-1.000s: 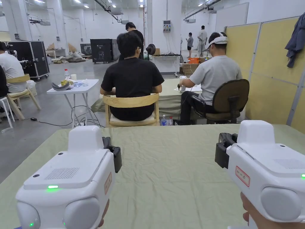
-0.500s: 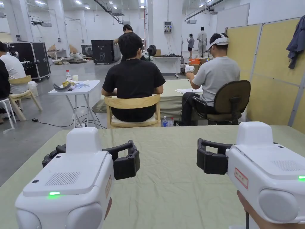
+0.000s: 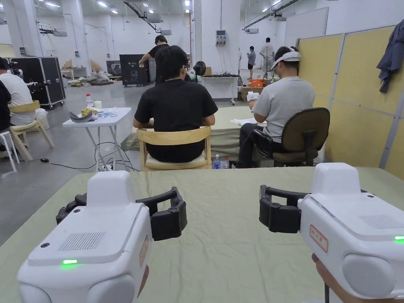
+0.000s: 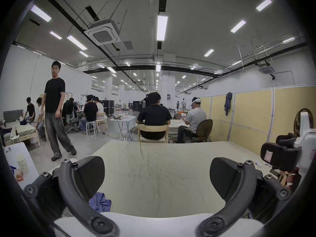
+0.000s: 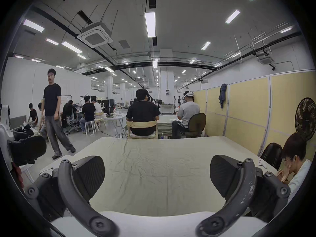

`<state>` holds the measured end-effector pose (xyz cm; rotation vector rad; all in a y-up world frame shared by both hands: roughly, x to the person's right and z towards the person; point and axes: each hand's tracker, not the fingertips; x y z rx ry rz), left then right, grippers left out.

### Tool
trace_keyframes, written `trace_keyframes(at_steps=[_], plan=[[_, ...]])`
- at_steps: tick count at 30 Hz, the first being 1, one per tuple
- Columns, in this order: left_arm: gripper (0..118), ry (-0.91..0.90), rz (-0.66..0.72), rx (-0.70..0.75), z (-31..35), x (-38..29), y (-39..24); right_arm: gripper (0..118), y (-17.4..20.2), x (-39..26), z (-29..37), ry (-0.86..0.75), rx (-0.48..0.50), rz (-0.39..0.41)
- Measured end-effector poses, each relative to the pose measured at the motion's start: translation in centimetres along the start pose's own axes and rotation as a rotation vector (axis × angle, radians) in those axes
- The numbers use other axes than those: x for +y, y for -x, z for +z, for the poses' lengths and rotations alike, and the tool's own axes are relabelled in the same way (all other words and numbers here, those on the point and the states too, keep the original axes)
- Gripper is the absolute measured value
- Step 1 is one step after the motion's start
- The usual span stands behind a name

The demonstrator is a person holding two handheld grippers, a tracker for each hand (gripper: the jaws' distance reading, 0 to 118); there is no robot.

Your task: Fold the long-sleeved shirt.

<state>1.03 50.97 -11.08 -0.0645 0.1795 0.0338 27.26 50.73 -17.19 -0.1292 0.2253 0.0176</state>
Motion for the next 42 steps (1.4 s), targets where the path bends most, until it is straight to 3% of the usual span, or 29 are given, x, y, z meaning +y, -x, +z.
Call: trace_keyframes(at_steps=[10, 22, 29, 34, 42], plan=[[118, -0.005, 0.005, -0.011, 0.2, 0.2, 0.1, 118, -0.3, 0.0, 0.2, 0.010, 0.025, -0.013], [118, -0.002, 0.012, -0.029, 0.2, 0.5, -0.1, 118, -1.0, 0.0, 0.3, 0.019, 0.002, -0.036], [118, -0.010, -0.004, -0.026, 0.2, 0.7, -0.3, 118, -0.5, 0.4, 0.1, 0.015, -0.045, -0.007], [118, -0.008, 0.006, -0.033, 0.2, 0.7, -0.1, 118, -0.5, 0.6, 0.1, 0.008, 0.008, -0.005], [118, -0.011, 0.006, -0.031, 0.3, 0.7, -0.1, 118, -0.1, 0.8, 0.1, 0.014, -0.004, -0.008]])
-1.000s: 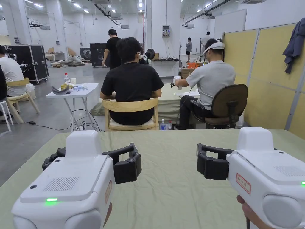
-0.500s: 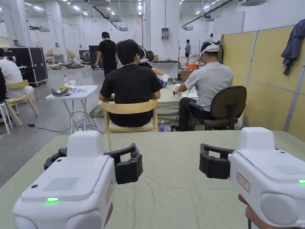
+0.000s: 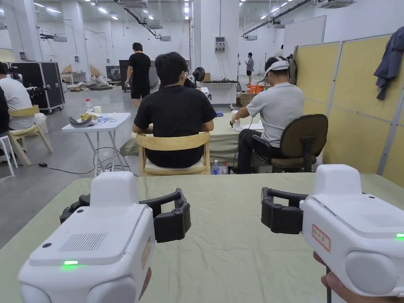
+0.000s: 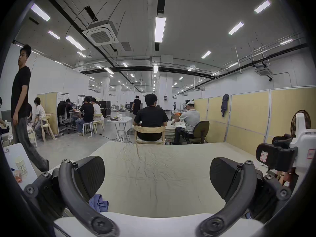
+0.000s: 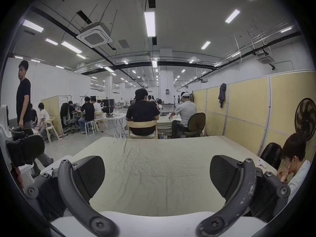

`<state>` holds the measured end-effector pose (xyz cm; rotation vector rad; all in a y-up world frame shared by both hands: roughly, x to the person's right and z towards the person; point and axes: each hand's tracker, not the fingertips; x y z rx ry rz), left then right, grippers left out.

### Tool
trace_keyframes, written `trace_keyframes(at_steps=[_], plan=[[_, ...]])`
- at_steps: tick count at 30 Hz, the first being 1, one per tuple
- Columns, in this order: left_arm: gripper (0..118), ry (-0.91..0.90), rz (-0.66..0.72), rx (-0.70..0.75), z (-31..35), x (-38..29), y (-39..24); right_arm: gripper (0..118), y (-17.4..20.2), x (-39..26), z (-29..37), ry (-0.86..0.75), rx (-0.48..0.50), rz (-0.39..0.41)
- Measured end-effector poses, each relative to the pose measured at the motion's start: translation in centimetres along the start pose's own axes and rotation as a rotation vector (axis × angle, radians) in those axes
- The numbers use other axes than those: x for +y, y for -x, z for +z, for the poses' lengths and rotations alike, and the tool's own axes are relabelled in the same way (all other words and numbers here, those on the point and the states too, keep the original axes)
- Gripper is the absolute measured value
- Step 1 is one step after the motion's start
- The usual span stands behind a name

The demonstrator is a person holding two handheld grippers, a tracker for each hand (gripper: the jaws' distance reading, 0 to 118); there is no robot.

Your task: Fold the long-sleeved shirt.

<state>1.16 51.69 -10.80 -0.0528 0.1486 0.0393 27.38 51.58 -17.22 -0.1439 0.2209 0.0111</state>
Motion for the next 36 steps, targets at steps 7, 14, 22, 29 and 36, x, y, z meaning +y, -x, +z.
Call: trace_keyframes(at_steps=[7, 14, 22, 29, 36], plan=[[118, 0.006, 0.012, -0.002, 0.1, -0.1, 0.2, 118, 0.6, -0.3, -0.5, 0.050, -0.028, 0.007], [118, -0.009, -0.029, 0.019, 0.2, -0.1, 0.0, 118, 2.5, -0.5, -1.1, 0.086, -0.115, 0.085], [118, -0.003, -0.008, 0.013, 0.3, 0.0, 0.1, 118, 3.8, -1.0, -0.3, 0.024, -0.123, 0.083], [118, -0.001, 0.005, 0.026, 0.3, 0.0, 0.5, 118, 3.1, -0.2, -0.2, 0.047, -0.086, 0.028], [118, 0.002, 0.006, 0.022, 0.4, 0.0, 0.6, 118, 2.9, -0.3, 0.2, 0.012, -0.124, 0.011]])
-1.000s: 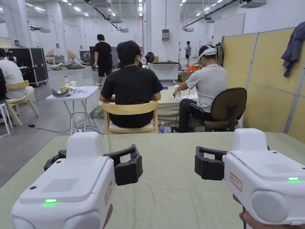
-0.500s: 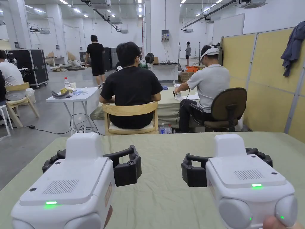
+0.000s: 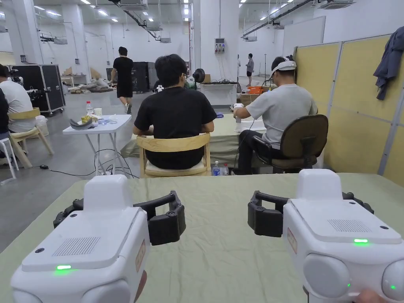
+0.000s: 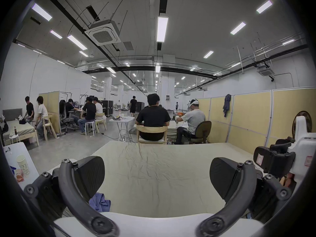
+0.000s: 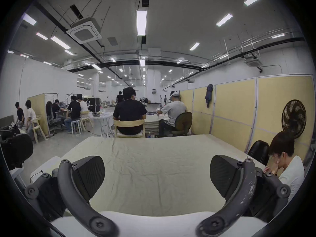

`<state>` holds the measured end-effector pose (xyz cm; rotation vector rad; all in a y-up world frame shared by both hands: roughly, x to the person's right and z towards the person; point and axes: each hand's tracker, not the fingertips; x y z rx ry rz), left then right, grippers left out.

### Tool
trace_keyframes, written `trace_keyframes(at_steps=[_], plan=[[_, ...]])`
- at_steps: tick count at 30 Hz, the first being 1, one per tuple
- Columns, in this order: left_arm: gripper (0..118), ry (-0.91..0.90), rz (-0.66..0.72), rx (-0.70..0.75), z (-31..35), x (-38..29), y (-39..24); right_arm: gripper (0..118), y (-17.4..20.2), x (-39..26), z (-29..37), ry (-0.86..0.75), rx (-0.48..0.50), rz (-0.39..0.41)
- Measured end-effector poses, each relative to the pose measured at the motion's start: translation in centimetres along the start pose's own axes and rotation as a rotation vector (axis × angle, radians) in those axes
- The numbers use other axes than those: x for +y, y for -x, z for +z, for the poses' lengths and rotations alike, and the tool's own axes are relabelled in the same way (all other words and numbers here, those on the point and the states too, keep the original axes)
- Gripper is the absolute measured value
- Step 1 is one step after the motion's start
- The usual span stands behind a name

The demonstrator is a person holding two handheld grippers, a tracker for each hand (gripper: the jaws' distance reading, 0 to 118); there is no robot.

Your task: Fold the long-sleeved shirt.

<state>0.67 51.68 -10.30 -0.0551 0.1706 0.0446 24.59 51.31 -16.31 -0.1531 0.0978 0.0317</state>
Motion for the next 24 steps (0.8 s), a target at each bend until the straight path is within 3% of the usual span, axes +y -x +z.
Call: trace_keyframes(at_steps=[4, 8, 12, 16, 20, 24], plan=[[118, -0.001, 0.002, 0.001, 0.0, 0.0, 0.0, 118, -0.6, 0.7, 0.3, 0.057, 0.098, -0.011], [118, 0.012, 0.015, 0.003, 0.0, 0.0, 0.1, 118, -1.4, 1.2, 0.7, 0.076, 0.155, -0.094], [118, 0.014, 0.013, 0.001, 0.0, 0.0, 0.1, 118, -1.2, 1.4, 0.8, 0.031, 0.045, -0.039], [118, 0.011, 0.012, -0.003, -0.1, 0.1, 0.1, 118, -1.1, 1.2, 0.6, 0.020, 0.064, -0.009], [118, 0.015, 0.001, -0.004, -0.2, 0.1, -0.1, 118, -0.5, 0.5, 0.5, -0.002, 0.007, 0.030], [118, 0.020, -0.003, -0.004, -0.2, 0.0, -0.2, 118, -0.8, 0.5, 0.1, 0.022, 0.021, 0.025]])
